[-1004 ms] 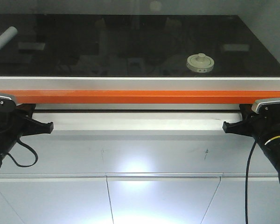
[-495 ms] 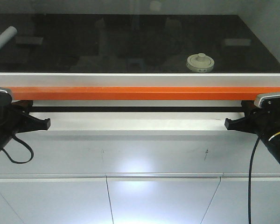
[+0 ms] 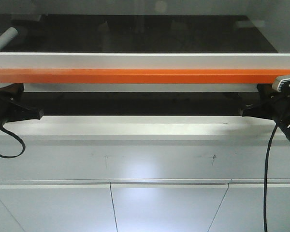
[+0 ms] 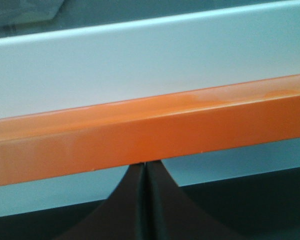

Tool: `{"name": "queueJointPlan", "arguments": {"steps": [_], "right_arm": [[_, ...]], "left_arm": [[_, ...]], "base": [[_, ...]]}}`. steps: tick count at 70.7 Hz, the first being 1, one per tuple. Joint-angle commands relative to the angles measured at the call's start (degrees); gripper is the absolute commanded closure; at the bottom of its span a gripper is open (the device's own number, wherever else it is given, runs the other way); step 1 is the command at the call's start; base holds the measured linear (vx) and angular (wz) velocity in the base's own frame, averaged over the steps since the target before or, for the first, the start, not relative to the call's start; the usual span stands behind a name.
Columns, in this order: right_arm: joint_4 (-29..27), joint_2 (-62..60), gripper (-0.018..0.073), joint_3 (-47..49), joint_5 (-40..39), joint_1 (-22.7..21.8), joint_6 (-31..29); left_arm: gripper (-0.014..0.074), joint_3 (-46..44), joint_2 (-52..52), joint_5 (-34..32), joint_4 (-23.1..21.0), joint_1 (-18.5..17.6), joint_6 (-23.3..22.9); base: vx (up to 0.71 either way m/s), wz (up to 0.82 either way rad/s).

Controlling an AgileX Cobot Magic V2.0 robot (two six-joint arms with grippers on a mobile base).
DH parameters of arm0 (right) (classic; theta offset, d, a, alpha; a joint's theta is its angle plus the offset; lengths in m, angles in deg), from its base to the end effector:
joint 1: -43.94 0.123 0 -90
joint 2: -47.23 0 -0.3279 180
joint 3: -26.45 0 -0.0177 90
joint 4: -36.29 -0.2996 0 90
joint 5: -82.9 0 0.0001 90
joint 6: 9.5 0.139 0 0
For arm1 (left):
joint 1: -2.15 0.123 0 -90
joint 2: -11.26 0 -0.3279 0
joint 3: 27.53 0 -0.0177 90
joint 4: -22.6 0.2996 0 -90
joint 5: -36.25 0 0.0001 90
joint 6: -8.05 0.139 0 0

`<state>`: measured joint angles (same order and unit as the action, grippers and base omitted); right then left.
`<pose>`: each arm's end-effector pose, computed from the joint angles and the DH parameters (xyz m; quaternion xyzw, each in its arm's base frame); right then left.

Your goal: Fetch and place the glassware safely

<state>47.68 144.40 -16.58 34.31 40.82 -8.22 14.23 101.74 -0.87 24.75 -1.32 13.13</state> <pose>0.3842 -0.0003 0.2242 -0.0715 0.7167 -0.0035 0.6937 0.3740 -0.0258 0.2500 0.0736 0.7344 0.0112 0.6746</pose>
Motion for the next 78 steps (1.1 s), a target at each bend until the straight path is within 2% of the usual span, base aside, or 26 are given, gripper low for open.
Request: {"name": "queueJointPlan", "arguments": {"steps": [1,17,41,78], "right_arm": [[-0.2,-5.0,0.0560,4.5,-7.9,0.0,-0.3],[-0.2,-9.6,0.0560,7.6,-4.1,0.0,-0.1],[-0.2,-15.4,0.0560,13.4,5.1,0.0,-0.1],[-0.2,-18.2,0.0560,13.6,8.7,0.0,1.2]], "left_arm": [[0.0603,-5.8,-5.2,-12.4,-0.3,-0.3,-0.2],[0.0603,-11.2,-8.9,-6.1,-0.3,-0.3,-0.2],[0.0603,-15.6,-13.2,-0.4,-0.3,-0.3,-0.2],[0.0603,-15.6,-16.2,2.9,-0.3,-0.3,-0.2]], "base": [[0.00,0.00],[0.00,0.00],[0.00,0.00],[0.00,0.00]]}}
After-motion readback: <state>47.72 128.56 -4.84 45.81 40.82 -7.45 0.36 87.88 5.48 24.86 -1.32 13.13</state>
